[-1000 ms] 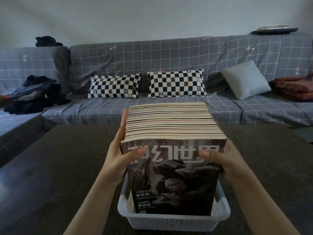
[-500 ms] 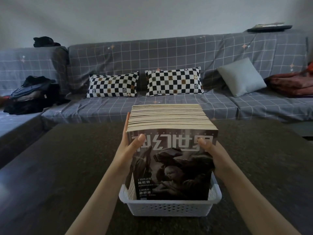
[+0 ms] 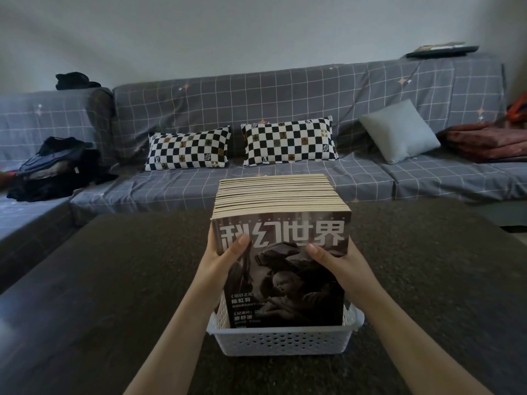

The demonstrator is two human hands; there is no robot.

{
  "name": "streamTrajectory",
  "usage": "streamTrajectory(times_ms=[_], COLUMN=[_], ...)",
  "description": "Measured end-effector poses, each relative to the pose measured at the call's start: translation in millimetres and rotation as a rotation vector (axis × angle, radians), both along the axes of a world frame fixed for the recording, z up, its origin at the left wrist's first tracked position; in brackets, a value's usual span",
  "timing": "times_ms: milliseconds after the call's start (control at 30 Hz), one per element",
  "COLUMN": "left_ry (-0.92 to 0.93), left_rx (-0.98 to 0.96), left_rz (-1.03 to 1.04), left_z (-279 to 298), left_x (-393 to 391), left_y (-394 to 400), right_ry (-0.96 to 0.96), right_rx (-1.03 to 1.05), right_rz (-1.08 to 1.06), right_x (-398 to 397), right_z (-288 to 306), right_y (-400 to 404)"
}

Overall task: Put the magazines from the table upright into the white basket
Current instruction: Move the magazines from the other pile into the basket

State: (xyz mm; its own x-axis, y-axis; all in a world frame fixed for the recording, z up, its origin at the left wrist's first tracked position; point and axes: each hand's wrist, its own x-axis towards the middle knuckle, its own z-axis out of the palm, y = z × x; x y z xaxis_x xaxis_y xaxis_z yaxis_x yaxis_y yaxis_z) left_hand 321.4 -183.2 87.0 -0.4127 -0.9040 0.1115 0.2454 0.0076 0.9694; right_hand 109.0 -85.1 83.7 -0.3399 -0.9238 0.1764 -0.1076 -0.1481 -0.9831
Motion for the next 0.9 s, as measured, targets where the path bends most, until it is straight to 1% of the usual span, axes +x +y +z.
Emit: streamTrajectory(times_ms=[100, 200, 300, 367, 400, 433, 500, 533, 567, 600, 633, 700, 733, 800, 900], left_ry=[-0.003, -0.028, -0.012, -0.071, -0.142, -0.251, -0.568, -0.714, -0.795, -0.805, -0.741, -0.478, -0.362, -0.237, -0.161], left_rx=[0.042, 0.106, 0.126, 0.093, 0.046, -0.022, -0.179, -0.222, -0.213, -0.155, -0.042, 0.229, 0.321, 0.394, 0.387], left_rz=[-0.039, 0.005, 0.016, 0.012, 0.013, 0.033, 0.125, 0.157, 0.16, 0.137, 0.104, 0.044, 0.009, -0.021, -0.001], left_z=[-11, -26, -30, -27, -26, -26, -32, -36, -40, -45, -47, -52, -54, -58, -60], left_x=[5, 2, 0, 3, 6, 10, 21, 27, 32, 37, 39, 43, 45, 46, 42], left_y=[4, 12, 13, 13, 15, 16, 16, 16, 18, 21, 24, 31, 33, 34, 36], right_ry=[-0.042, -0.088, -0.05, 0.003, 0.042, 0.093, 0.209, 0.244, 0.245, 0.22, 0.179, 0.066, 0.0, -0.123, -0.244], right_rx=[-0.005, -0.029, -0.007, 0.036, 0.062, 0.089, 0.147, 0.197, 0.26, 0.318, 0.361, 0.414, 0.418, 0.383, 0.299], right_rz=[0.008, 0.013, 0.015, -0.002, -0.02, -0.038, -0.084, -0.118, -0.154, -0.184, -0.204, -0.23, -0.242, -0.264, -0.323], right_x=[1, 9, 10, 8, 7, 7, 7, 7, 7, 9, 11, 16, 19, 26, 34], right_z=[-9, -18, -15, -13, -14, -15, -23, -28, -31, -36, -41, -53, -58, -63, -69], right_y=[5, 8, 10, 14, 17, 20, 29, 33, 37, 41, 45, 50, 53, 57, 57])
